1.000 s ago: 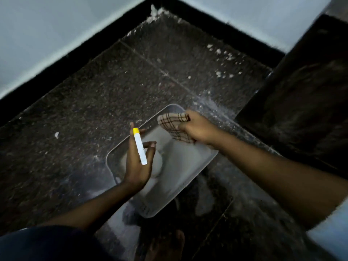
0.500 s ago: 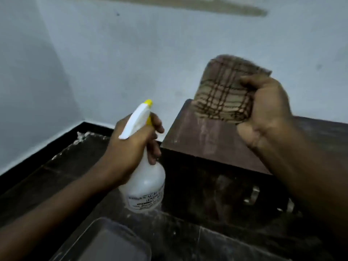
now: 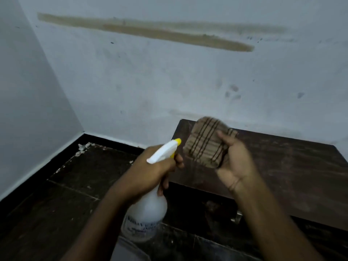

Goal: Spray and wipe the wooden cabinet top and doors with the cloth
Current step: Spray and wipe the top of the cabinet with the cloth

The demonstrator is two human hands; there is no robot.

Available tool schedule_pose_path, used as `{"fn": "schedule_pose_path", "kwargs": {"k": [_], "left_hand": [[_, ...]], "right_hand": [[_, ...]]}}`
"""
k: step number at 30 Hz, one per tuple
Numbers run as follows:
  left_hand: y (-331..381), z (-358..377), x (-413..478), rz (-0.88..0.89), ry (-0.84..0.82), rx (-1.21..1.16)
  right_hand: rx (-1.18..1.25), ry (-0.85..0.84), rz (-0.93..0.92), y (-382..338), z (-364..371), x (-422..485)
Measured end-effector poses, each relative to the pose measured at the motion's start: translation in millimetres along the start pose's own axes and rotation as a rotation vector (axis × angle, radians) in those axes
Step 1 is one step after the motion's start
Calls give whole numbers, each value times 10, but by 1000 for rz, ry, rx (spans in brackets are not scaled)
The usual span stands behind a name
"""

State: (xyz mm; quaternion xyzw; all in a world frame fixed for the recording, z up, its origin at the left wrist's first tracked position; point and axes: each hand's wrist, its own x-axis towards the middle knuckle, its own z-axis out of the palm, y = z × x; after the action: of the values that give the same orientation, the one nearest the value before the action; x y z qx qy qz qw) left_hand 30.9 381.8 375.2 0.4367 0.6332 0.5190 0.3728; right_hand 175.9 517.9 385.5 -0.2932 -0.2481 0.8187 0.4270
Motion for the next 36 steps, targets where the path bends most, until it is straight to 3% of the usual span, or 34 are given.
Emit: {"fn": "schedule_pose_path", "kwargs": {"k": [8, 13, 19, 32, 36], "left_hand": [[-455, 32, -134, 5, 33, 5], [-611, 2, -83, -36, 53, 12], [-864, -29, -93, -95, 40, 220], [-989, -82, -56, -102, 127, 250], [-974, -112, -44, -113, 87, 238]], "right_hand": [[-223, -89, -122, 405, -326, -45], [-341, -29, -264, 430, -364, -54], [-399, 78, -388, 346, -364, 41], [-657, 28, -514, 495, -387, 105], [-1060, 96, -709, 508, -474, 171]]}}
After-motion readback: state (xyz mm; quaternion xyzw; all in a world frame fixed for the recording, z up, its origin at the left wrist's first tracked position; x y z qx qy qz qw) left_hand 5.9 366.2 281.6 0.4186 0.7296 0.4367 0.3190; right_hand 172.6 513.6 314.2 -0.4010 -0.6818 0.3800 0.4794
